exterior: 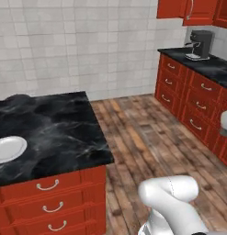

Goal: Move the bowls from the cabinet to the plates on the dining table.

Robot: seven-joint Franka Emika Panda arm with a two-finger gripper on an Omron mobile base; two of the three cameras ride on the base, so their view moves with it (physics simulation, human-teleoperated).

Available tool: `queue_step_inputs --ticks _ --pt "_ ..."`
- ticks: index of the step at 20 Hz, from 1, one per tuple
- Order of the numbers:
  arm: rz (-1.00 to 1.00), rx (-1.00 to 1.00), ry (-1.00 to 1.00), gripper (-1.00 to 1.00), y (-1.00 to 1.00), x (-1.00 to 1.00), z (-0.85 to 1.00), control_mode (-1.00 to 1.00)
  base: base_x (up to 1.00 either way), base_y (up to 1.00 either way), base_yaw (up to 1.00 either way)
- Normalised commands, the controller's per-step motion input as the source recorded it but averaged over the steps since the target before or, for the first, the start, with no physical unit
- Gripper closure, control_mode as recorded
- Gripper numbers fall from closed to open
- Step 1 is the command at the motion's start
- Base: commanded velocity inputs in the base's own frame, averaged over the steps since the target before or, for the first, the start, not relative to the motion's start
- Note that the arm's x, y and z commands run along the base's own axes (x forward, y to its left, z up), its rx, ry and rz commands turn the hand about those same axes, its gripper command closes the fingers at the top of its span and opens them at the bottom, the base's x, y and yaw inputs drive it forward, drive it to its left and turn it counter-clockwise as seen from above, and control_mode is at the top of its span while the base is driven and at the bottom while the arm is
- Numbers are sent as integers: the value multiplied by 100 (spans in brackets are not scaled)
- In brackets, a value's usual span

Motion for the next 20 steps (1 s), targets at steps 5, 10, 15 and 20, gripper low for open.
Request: queue_step_inputs --ticks 5,10,15,20 --pt "0 0 0 -100 0 0 0 100 42 -86 -51" --pt "0 0 0 -100 0 0 0 100 67 -73 -31" --pt "0 0 0 -100 0 0 0 100 98 -56 -1" --pt "0 0 0 -100 0 0 0 100 96 -20 -8"
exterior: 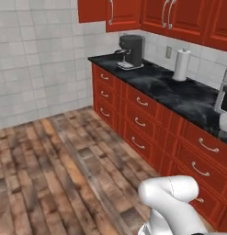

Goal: Move the bowls from the cabinet to the plates on the dining table.

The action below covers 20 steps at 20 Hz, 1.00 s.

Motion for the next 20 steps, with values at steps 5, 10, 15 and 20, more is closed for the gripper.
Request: queue_step_inputs --ticks 5,10,15,20 --pt "0 0 0 -100 0 0 0 100 100 3 -24" --pt "0 0 0 -100 0 0 0 100 100 20 -35" --pt "0 0 0 -100 0 0 0 100 100 42 -33" --pt "0 0 0 -100 0 0 0 100 99 71 -29"
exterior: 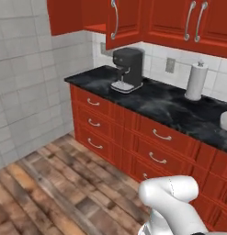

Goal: Move the bowls from the cabinet to the plates on the dining table.

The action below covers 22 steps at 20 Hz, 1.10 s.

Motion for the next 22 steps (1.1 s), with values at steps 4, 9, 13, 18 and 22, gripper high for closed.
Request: queue_step_inputs --ticks 4,9,13,18,22 --pt "0 0 0 -100 0 0 0 100 98 75 -29" --pt "0 0 0 -100 0 0 0 100 99 84 -29" --pt "0 0 0 -100 0 0 0 100 95 86 -28" --pt "0 0 0 -100 0 0 0 100 91 89 -26" --pt "0 0 0 -100 0 0 0 100 85 80 -25"
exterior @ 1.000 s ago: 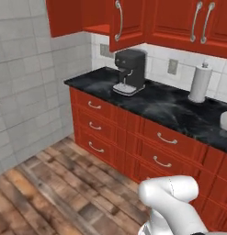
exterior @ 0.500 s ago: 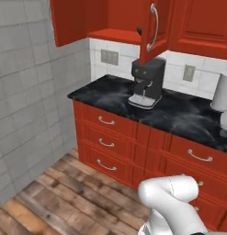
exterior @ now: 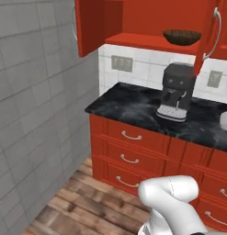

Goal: Move the bowls from the cabinet to the plates on the dining table.

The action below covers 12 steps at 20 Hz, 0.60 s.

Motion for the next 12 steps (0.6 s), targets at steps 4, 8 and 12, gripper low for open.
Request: queue_step_inputs --ticks 4,8,12 --pt "0 0 0 -100 0 0 0 100 77 71 -24" --pt "0 0 0 -100 0 0 0 100 74 46 -27" --pt "0 0 0 -100 0 0 0 100 67 17 -34"
